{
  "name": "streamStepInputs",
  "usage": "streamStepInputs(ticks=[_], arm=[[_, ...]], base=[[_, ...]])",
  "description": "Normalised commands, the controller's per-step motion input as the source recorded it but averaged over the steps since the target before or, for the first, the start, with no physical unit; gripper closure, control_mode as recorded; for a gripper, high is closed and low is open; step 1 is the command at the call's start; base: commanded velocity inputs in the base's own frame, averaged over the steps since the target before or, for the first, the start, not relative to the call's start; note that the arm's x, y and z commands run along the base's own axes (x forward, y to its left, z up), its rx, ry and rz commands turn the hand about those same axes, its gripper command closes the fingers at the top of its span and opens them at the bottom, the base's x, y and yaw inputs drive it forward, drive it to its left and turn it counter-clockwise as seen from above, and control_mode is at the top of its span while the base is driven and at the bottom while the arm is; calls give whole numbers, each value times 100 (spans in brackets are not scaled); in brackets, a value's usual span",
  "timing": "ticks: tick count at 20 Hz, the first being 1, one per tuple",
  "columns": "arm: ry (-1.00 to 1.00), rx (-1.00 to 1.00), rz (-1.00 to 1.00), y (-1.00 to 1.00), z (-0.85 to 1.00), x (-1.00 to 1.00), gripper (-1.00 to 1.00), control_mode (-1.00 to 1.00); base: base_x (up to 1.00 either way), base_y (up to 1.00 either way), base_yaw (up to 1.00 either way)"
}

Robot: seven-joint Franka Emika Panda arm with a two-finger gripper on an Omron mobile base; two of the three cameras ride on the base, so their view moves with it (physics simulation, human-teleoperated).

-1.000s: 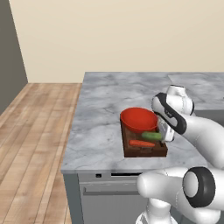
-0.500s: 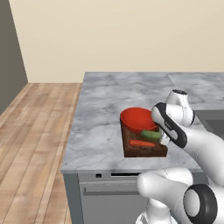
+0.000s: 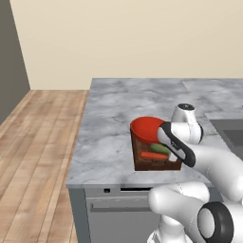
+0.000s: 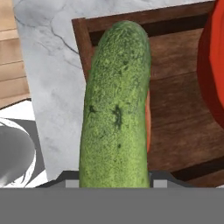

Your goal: Place the two vegetables and bowl onto the tray for setting up a vegetable dip station.

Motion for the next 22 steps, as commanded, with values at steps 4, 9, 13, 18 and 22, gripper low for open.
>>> streamStepInputs(ticks=[4, 9, 13, 18, 22], arm=[[0, -5, 0, -2, -9, 28, 100, -100], [0, -3, 0, -2, -9, 22, 100, -100], [0, 0, 0, 0, -15, 10, 100, -100], [0, 0, 0, -2, -14, 15, 100, -100], [1, 0, 0, -4, -13, 19, 100, -100]], base=[[0, 0, 0], [0, 0, 0], [0, 0, 0], [0, 0, 0], [0, 0, 0]])
